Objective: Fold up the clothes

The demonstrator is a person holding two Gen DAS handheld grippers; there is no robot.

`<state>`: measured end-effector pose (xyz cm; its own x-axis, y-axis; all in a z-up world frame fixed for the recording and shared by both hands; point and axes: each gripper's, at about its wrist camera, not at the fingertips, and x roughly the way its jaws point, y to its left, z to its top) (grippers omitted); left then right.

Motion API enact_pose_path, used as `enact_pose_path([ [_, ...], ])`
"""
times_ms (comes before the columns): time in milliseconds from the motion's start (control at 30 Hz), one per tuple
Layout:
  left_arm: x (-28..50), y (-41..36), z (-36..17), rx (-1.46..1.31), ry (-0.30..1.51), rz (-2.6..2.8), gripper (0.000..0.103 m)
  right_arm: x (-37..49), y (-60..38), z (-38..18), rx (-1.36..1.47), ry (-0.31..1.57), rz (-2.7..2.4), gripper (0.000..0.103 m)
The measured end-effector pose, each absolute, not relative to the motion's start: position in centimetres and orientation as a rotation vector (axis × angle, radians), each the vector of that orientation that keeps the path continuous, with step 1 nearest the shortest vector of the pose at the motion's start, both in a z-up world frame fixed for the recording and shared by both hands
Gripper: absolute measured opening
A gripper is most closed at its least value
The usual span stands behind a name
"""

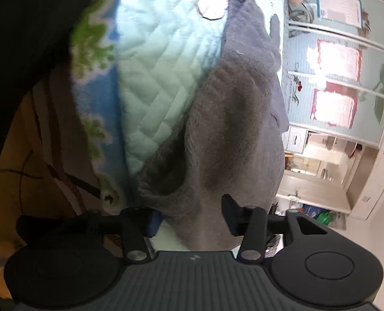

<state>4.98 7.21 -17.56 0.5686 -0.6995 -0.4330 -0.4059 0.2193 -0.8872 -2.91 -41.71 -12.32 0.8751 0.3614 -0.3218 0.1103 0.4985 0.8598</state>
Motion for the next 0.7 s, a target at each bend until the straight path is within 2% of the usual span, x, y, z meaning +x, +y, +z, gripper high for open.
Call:
enact_pose_path([
  [33,5.1,7.2,-17.1,-1.363,1.017,-0.271,0.025,-2.9,-41.7,-12.3,1.05,0.504,0.161,0.086],
  [67,5.4,7.2,-16.4,-1.305,1.004,-0.276,0.018,-2.8,-41.7,-12.4,1.049,0.504,0.161,0.086],
  [133,5.8,7.1,-15.4,-1.226,0.978,-0.279,0.011,-2.7,-41.7,-12.4,1.049,0.505,0.16,0.086],
  [233,5.8,7.5,-13.6,-1.173,0.916,-0.265,0.008,-2.6,-41.8,-12.5,1.052,0.505,0.162,0.086],
  [367,4.7,8.7,-7.8,-0.999,0.703,-0.277,0.007,-2.6,-42.0,-12.4,1.05,0.506,0.163,0.086],
  [500,3.4,11.6,-2.5,-0.958,0.517,-0.251,0.007,-2.3,-41.6,-11.9,1.011,0.51,0.163,0.086],
  [700,1.8,14.2,0.7,-0.953,0.47,-0.197,0.007,-0.4,-42.1,-10.9,1.076,0.485,0.217,0.086],
])
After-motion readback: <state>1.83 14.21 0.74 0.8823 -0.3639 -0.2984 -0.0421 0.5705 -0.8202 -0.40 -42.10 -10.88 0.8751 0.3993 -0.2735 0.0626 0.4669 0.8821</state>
